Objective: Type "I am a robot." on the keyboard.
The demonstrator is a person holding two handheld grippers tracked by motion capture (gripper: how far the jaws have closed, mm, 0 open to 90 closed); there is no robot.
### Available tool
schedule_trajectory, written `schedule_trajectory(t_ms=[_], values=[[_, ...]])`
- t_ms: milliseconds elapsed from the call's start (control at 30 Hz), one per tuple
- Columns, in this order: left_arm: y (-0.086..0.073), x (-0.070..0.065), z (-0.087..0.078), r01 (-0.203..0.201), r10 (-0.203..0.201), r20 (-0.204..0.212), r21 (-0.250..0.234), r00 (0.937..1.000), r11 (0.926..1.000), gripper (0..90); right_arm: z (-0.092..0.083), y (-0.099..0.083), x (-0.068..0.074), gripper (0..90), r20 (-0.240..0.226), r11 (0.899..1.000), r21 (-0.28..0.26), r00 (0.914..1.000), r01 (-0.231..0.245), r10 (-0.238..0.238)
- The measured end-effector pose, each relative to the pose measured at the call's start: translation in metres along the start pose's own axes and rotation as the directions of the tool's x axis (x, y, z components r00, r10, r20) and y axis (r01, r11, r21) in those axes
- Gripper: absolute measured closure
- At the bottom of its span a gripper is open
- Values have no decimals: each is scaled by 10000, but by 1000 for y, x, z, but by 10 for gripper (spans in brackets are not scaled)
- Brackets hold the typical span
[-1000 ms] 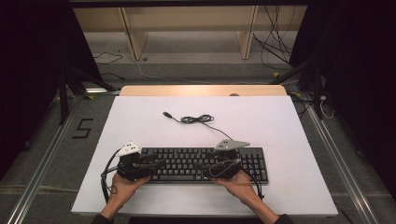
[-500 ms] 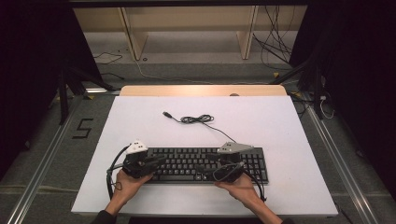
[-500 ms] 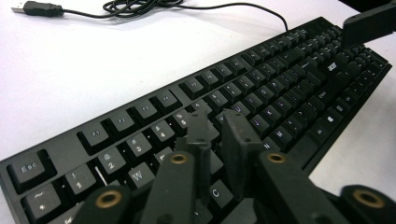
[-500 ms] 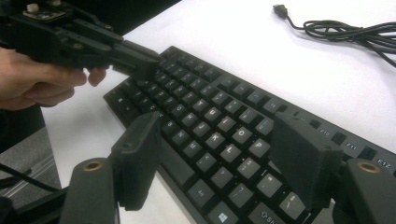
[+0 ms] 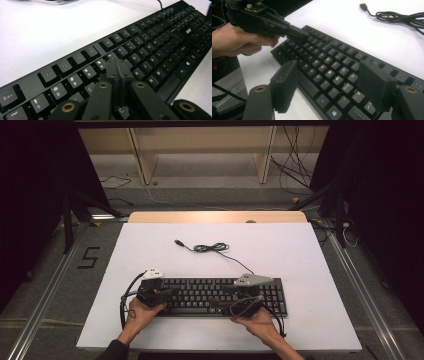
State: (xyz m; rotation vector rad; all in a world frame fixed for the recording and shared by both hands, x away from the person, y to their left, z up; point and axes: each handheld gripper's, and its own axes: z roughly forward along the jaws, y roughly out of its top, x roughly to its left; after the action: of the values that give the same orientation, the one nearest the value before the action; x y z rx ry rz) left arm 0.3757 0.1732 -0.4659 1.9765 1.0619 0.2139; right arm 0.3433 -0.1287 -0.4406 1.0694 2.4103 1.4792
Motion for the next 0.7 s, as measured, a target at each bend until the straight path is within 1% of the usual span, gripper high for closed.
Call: schedule_trajectory(t_ms=[33,133,267,500,633,700], values=[[0,1,0,-51,51,12,40,10000,10000,889,0,0,0,331,-6,10000,2,10000,11,-11],[1,1,2,-3,3,14,48,10000,10000,889,0,0,1,331,-35,10000,13,10000,28,-28],[3,0,7,-52,51,56,139,10000,9999,889,0,0,2,330,-43,10000,12,10000,31,-31],[8,-5,16,-297,291,153,404,9995,9987,889,-1,0,1,331,-51,10000,-35,10000,31,-32],[8,-5,21,-338,332,109,551,9994,9979,889,-2,0,1,331,-48,10000,-17,10000,33,-33],[8,-5,22,-283,277,104,575,9996,9979,889,-2,-1,1,331,-53,10000,-8,10000,24,-24]])
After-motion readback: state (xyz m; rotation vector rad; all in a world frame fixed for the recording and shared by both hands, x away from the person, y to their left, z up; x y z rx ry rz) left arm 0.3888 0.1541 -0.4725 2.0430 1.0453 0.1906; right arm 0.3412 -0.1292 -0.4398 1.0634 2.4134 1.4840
